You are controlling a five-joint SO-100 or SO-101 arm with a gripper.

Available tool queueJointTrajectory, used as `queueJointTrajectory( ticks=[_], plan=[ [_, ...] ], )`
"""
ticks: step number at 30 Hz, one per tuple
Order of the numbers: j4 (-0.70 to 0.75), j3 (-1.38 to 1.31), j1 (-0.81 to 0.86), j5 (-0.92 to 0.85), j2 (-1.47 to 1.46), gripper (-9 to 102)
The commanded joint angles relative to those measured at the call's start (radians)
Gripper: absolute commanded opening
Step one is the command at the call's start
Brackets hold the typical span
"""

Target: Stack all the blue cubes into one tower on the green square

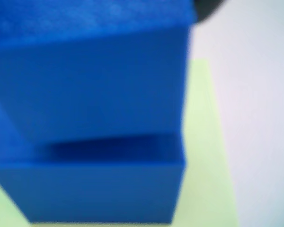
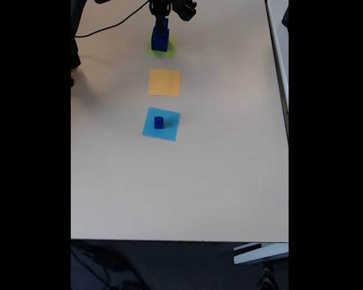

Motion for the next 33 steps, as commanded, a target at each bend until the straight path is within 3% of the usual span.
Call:
queueJointTrajectory(
  ticks=[1,33],
  plan=[
    [-0.014,-0.051,-0.003,0.006,0.02,16],
    [-0.014,0.011,0.011,-0.008,0.041,17]
  ],
)
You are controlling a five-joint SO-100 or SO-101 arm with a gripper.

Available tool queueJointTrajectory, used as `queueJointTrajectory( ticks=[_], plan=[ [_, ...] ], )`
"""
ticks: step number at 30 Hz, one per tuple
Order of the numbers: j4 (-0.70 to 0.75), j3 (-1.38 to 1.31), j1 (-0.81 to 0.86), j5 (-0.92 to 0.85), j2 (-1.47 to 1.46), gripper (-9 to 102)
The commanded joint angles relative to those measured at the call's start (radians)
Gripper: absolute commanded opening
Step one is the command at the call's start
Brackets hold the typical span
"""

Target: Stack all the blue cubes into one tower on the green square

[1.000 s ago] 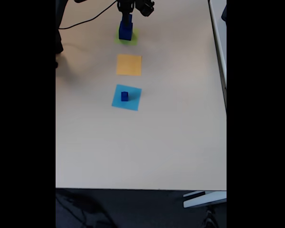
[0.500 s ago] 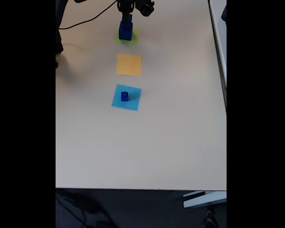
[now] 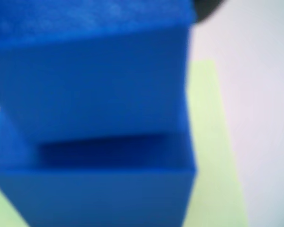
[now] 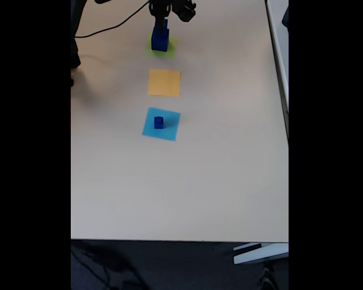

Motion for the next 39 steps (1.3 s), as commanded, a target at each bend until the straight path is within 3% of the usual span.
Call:
queueJointTrajectory(
  ticks=[1,28,39],
  plan=[
    [-0.012,-0.006,0.012,-0.009,0.043,17],
    [-0.072,0.011,0.017,-0.058,0.044,25],
    [-0.163,-0.012,0.044,-0.215,0.075,32]
  ],
)
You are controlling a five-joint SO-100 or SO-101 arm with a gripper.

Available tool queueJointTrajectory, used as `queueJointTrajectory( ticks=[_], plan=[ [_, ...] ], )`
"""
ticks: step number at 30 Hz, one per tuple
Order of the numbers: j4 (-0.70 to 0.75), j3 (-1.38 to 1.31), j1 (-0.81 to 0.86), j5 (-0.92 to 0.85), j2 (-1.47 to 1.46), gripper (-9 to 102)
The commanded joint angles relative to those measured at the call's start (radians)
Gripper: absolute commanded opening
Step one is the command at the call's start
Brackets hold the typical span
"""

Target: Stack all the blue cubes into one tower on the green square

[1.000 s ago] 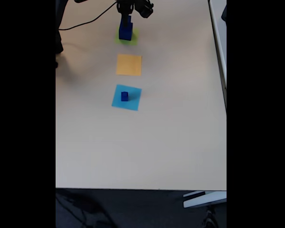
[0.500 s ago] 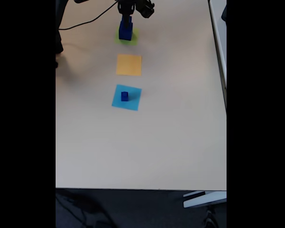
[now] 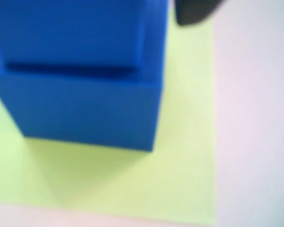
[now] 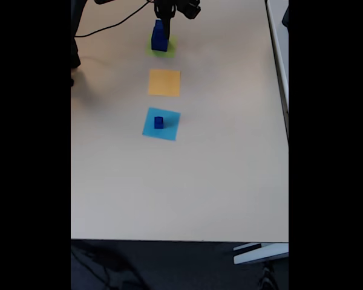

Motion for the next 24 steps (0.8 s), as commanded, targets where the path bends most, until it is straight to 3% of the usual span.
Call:
queueJointTrajectory(
  ticks=[1,13,24],
  plan=[
    [-0.044,-0.028,0.025,-0.072,0.08,33],
    [-0.204,-0.026,0.153,-0.515,0.181,34],
    [-0.225,0.031,0.342,-0.841,0.307,30]
  ],
)
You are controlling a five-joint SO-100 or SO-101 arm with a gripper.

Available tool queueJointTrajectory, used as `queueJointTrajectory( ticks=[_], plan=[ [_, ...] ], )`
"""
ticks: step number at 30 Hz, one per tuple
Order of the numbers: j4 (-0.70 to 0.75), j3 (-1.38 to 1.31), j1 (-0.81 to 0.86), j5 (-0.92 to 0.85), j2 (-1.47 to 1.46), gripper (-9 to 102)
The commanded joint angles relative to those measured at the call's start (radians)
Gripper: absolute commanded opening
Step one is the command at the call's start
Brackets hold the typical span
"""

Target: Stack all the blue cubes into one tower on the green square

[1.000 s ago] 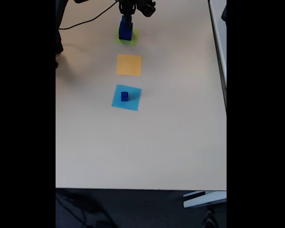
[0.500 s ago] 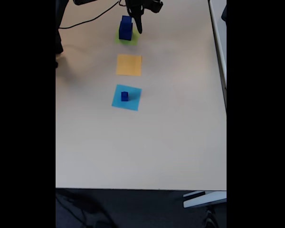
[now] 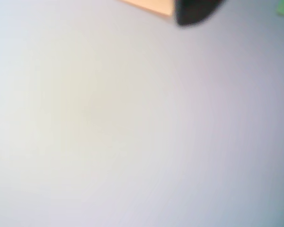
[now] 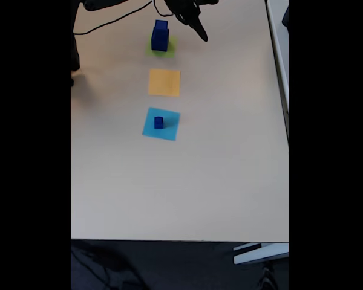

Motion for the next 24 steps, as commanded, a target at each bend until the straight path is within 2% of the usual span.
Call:
queueJointTrajectory(
  ticks=[1,13,24],
  plan=[
    [-0.017,0.025,0.074,-0.077,0.127,30],
    [-0.049,0.273,0.293,-0.19,0.222,27],
    [-0.069,0.373,0.402,-0.227,0.206,23]
  ],
)
